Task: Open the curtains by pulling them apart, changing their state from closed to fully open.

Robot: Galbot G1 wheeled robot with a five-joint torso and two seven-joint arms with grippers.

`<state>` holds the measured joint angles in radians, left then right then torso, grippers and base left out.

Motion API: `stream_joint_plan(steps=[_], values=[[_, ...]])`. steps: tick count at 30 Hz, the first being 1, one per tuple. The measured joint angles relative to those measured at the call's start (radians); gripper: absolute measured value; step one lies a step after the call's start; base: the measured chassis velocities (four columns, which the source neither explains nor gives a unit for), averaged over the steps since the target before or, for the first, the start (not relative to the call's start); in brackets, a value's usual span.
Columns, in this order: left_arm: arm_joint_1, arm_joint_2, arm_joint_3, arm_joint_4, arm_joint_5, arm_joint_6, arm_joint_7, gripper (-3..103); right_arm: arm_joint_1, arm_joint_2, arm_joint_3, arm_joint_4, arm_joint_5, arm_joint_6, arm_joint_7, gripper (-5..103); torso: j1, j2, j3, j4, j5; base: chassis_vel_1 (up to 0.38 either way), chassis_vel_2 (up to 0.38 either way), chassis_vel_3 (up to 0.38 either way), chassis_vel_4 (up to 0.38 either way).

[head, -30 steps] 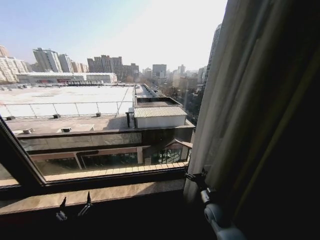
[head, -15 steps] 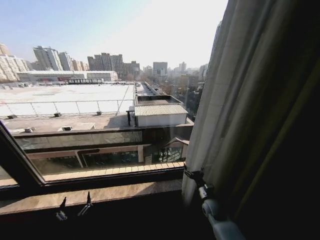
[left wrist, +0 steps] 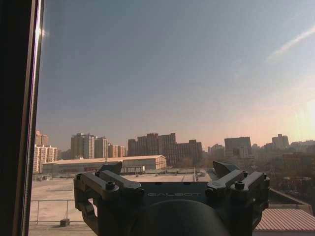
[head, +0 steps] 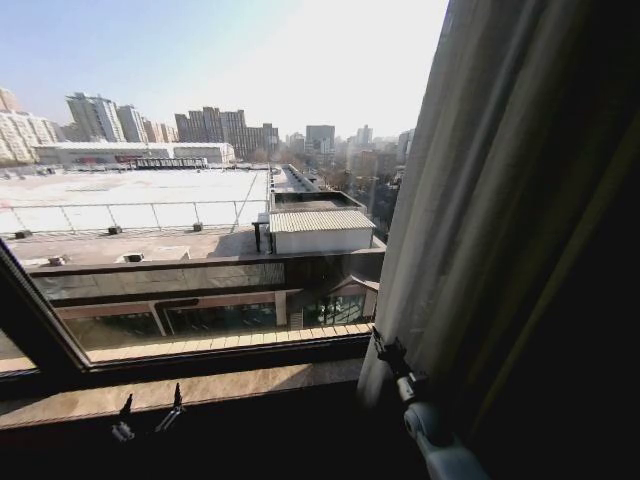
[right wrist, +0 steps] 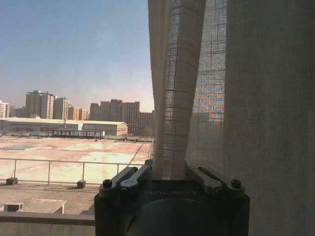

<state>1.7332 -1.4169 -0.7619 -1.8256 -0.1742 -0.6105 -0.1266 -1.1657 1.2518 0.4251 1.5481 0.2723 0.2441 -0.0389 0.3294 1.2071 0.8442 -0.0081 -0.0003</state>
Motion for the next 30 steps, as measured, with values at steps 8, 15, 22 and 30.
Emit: stream_joint_plan(steps=[8,15,22,30], values=[[0.000,0.000,0.000,0.000,0.000,0.000,0.000,100,0.008,0.005,-0.002,-0.001,0.028,-0.015,-0.042,1,0.000,0.000,0.000,0.0001,0.0000,0.000,0.000,0.000,0.000],[0.000,0.000,0.000,0.000,0.000,0.000,0.000,100,0.013,0.005,-0.002,-0.012,0.023,-0.023,-0.038,0,0.000,0.000,0.000,0.0000,0.0000,-0.020,-0.015,0.017,0.018],[0.000,0.000,0.000,0.000,0.000,0.000,0.000,100,0.017,0.006,-0.001,-0.019,0.023,-0.023,-0.046,0,0.000,0.000,0.000,0.0001,-0.0001,-0.146,-0.159,0.155,0.151],[0.000,0.000,0.000,0.000,0.000,0.000,0.000,100,0.020,0.000,0.003,-0.025,0.028,-0.022,-0.055,0,0.000,0.000,0.000,0.0000,0.0001,-0.269,-0.268,0.274,0.274]])
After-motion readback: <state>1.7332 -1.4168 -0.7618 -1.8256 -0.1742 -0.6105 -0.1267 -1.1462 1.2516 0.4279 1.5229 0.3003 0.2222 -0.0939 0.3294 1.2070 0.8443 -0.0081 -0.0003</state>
